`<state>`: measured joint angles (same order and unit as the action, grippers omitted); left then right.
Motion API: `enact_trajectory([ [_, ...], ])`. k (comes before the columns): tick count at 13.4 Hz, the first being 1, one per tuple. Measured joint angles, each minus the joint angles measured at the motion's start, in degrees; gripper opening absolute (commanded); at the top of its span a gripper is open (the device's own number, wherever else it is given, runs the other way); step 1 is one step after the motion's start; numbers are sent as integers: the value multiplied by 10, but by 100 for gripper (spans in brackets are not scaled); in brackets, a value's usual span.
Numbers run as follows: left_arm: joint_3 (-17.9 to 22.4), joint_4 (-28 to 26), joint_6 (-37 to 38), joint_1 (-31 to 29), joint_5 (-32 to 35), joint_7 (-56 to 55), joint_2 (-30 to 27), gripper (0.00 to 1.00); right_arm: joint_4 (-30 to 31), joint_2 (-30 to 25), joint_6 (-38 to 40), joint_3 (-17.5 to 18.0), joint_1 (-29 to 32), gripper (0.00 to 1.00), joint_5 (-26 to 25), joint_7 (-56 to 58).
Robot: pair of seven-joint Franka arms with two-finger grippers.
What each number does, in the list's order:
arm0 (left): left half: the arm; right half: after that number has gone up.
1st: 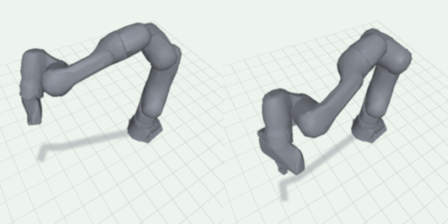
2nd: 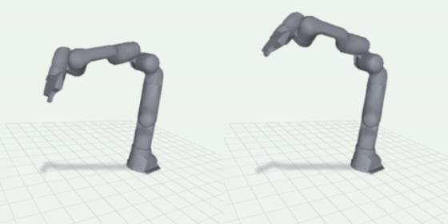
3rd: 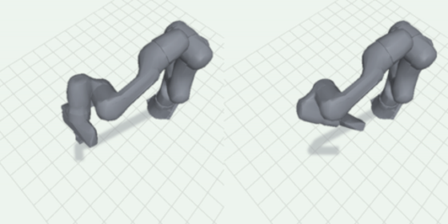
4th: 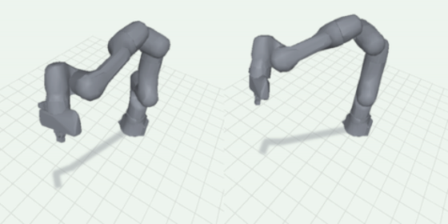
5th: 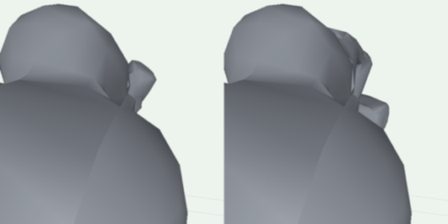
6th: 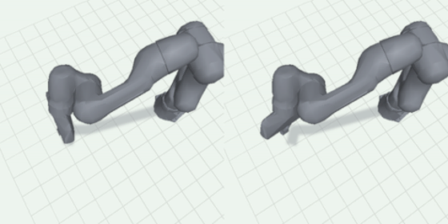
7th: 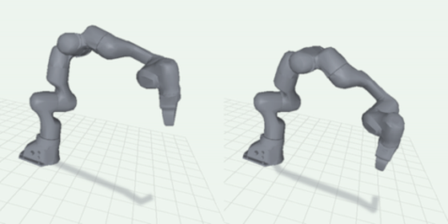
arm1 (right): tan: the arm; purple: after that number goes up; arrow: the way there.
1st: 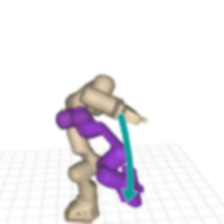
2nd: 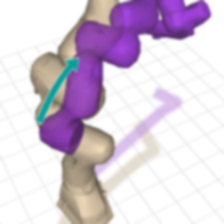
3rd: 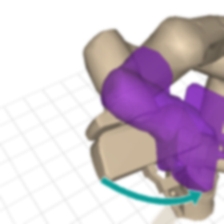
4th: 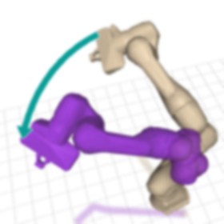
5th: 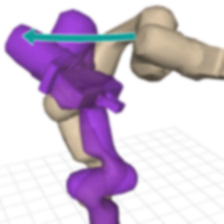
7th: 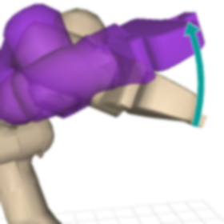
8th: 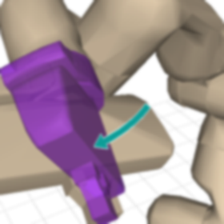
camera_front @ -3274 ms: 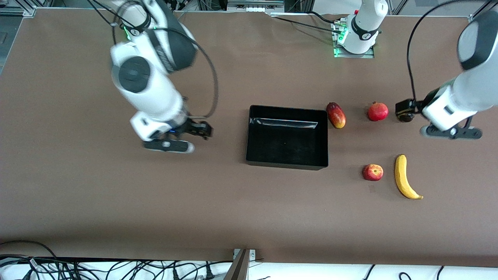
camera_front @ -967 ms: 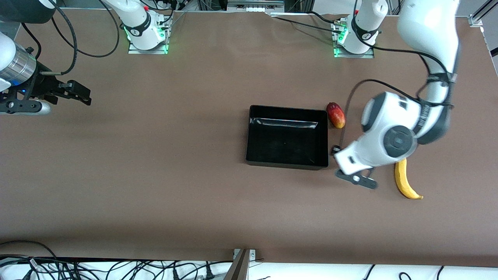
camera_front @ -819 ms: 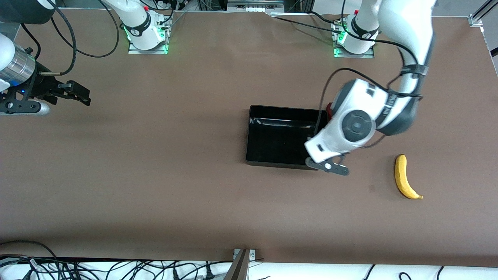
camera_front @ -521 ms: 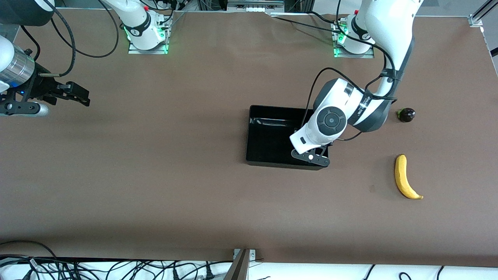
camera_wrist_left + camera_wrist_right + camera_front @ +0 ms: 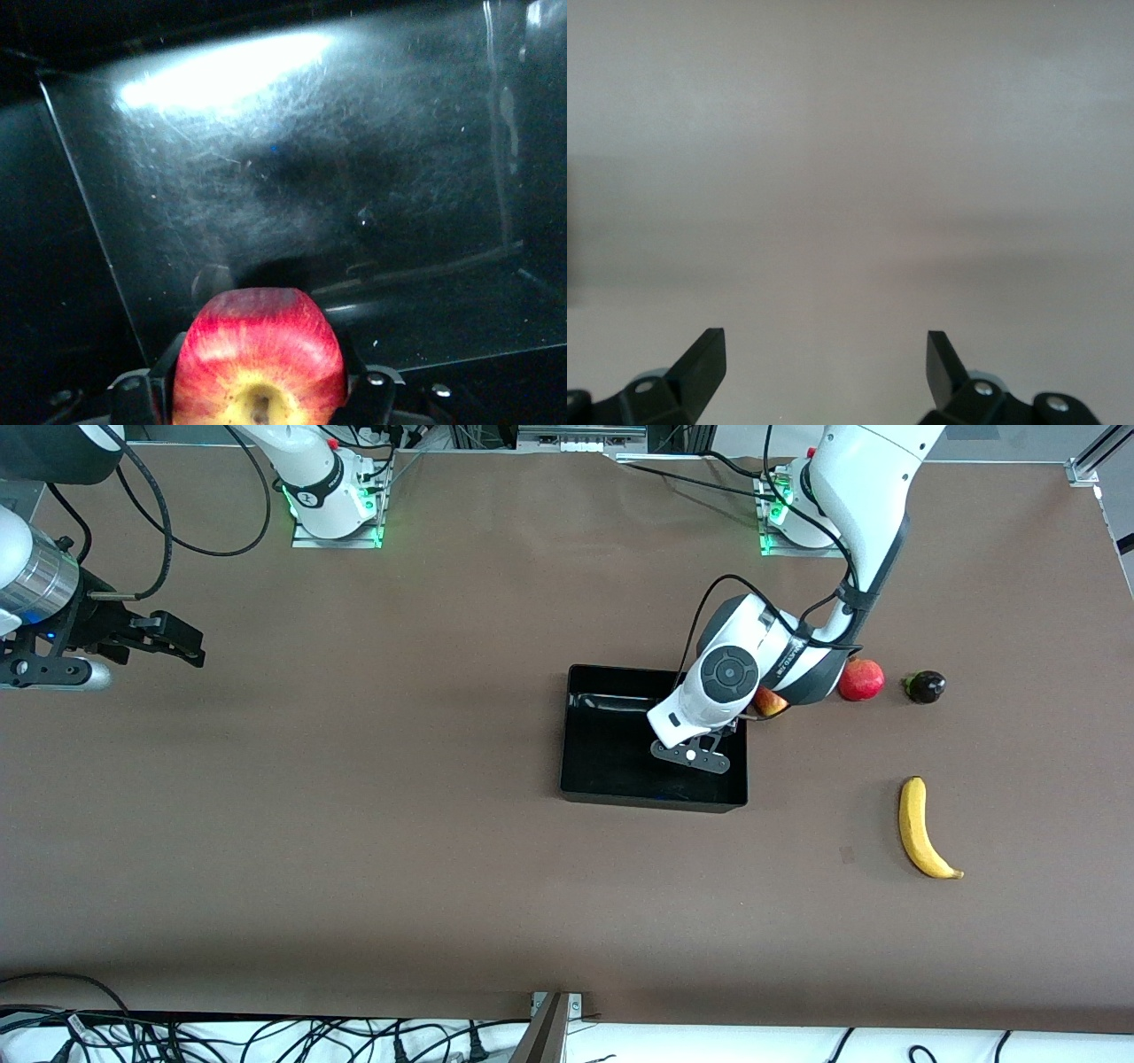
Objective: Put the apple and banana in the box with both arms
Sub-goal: 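Carry the apple over the black box and lower it, then open the left gripper to drop the apple, then move toward the banana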
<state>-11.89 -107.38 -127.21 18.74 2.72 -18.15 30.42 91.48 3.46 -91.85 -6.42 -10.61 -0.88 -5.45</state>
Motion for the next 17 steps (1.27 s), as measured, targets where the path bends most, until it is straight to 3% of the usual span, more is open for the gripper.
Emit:
enact_trajectory([
  [1,-1,-9,-6,1,0,-4,0,38,0,0,0,0,0,100,0,0],
  [2,-2,-20,-19,2,0,-7,0,96,0,0,0,0,0,100,0,0],
  [3,-2,-28,-27,3,0,-8,0,100,0,0,0,0,0,100,0,0],
  [10,-1,-14,-27,2,0,-9,-4,100,0,0,0,0,0,100,0,0],
  [12,1,53,51,0,0,-9,-13,100,0,0,0,0,0,100,0,0],
  [15,24,198,234,-11,35,-8,-26,100,0,0,0,0,0,100,0,0],
  [17,55,234,260,-47,73,-4,-22,100,0,0,0,0,0,100,0,0],
])
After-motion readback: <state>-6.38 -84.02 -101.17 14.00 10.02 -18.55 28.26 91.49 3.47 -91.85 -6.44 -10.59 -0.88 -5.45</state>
